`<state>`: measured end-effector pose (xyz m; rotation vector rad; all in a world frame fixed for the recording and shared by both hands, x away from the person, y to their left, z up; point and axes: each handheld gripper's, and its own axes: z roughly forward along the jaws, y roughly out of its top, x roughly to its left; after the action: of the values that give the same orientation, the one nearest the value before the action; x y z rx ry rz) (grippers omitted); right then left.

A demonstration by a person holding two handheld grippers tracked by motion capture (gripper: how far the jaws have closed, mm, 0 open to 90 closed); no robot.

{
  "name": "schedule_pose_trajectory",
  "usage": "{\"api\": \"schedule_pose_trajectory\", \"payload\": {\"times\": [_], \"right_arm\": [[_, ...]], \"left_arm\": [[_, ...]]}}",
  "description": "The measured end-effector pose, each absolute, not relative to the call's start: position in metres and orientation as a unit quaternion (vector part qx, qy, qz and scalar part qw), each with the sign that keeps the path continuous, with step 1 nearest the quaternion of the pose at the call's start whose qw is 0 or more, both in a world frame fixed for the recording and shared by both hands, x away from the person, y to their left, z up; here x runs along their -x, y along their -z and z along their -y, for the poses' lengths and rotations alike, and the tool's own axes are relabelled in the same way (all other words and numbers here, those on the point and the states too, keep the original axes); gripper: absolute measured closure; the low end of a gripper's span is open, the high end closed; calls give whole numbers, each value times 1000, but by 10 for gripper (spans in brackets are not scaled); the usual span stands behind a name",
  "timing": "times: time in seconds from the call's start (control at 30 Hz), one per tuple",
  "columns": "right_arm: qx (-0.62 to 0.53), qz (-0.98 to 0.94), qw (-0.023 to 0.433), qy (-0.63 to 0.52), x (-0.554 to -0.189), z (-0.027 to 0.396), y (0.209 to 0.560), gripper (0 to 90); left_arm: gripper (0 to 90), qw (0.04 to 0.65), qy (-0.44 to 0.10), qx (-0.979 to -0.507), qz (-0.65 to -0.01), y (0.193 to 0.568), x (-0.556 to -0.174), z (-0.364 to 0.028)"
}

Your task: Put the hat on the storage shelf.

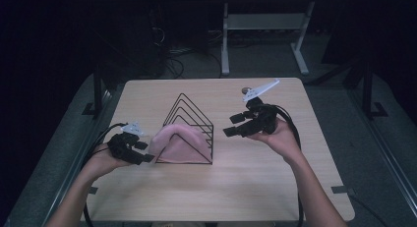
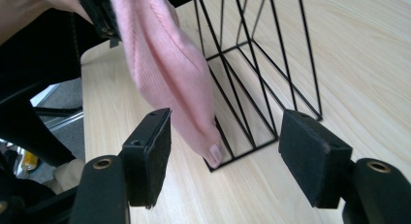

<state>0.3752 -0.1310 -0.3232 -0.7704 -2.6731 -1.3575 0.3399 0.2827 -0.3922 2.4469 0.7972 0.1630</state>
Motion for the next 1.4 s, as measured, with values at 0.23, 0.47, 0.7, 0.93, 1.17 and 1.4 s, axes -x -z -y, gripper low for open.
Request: {"api": "schedule_pose_trajectory", "payload": {"times": [0.23, 0.47, 0.7, 0.93, 1.17, 1.4], "right_arm": [[270, 858, 15, 437, -369, 153, 332, 339], [290, 855, 8, 430, -363, 172, 342, 319], [307, 853, 3, 423, -357, 188, 350, 299], [321, 848, 1, 422, -347, 202, 362, 293], [337, 843, -3, 420, -337, 219, 372, 290], [353, 837, -17, 418, -322, 236, 384, 289]], "left_arm": [[392, 284, -60, -909, -300, 392, -335, -285], [379, 286, -62, -907, -303, 392, -333, -289], [368, 290, -63, -905, -304, 391, -330, -292], [359, 297, -60, -901, -310, 393, -328, -294], [355, 295, -63, -904, -302, 393, -324, -293], [352, 294, -59, -903, -307, 400, -317, -295]]}}
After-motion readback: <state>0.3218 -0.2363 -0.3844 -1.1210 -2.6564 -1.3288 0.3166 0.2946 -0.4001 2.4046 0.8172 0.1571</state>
